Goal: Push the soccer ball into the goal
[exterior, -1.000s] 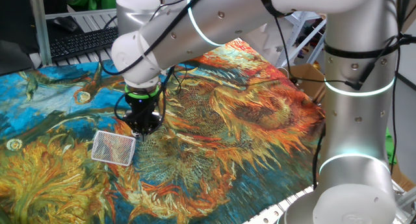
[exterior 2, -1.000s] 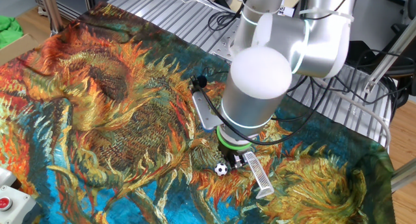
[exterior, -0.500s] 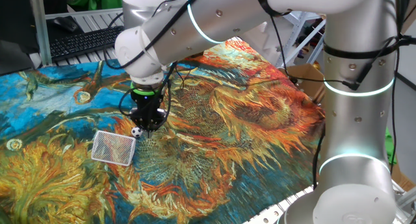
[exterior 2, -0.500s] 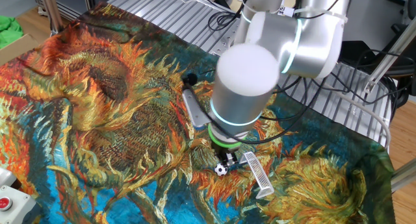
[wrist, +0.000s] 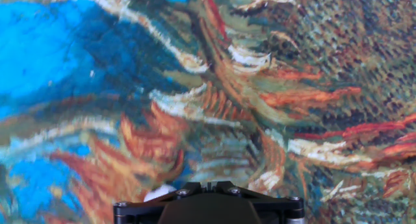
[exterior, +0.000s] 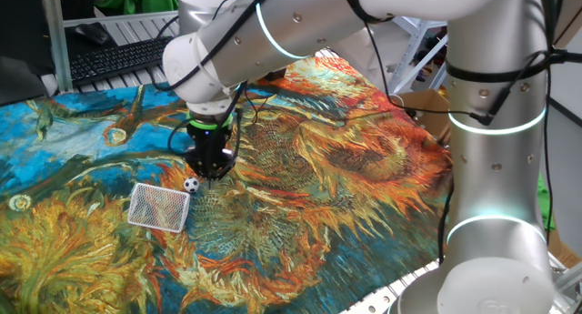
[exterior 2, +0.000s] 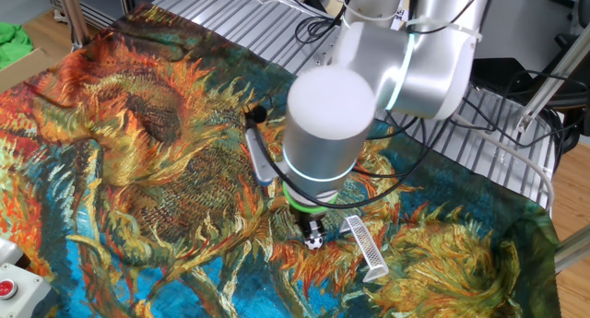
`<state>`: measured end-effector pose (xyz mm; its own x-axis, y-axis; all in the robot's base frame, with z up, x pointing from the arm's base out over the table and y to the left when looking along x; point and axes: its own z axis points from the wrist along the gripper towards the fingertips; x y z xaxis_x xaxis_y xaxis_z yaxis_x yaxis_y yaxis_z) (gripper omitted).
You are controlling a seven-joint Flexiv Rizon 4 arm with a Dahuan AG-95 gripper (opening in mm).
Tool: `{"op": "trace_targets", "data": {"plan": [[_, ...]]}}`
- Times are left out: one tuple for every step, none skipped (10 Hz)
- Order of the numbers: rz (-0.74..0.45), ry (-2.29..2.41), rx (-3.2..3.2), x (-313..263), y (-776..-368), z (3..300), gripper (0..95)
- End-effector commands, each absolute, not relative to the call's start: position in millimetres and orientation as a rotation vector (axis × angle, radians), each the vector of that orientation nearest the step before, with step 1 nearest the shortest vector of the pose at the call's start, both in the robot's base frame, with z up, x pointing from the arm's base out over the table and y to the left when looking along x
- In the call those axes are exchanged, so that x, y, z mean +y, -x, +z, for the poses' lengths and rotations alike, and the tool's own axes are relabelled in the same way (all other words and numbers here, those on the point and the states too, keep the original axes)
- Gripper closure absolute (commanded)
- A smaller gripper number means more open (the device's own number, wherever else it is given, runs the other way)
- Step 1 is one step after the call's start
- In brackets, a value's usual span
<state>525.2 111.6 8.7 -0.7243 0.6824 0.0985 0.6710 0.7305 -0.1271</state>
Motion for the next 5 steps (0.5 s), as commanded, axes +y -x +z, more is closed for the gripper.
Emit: {"op": "trace_targets", "data": {"plan": [[0.092,1.189,-2.747,109.8,-532.5,10.6,95.0],[0.073,1.234,-2.724,109.6,-538.3,13.2,95.0],[0.063,1.257,-2.711,109.4,-541.5,14.5,95.0],[0.064,1.288,-2.697,108.7,-546.1,16.0,95.0],[0.067,1.307,-2.691,107.7,-549.5,16.9,95.0]]}}
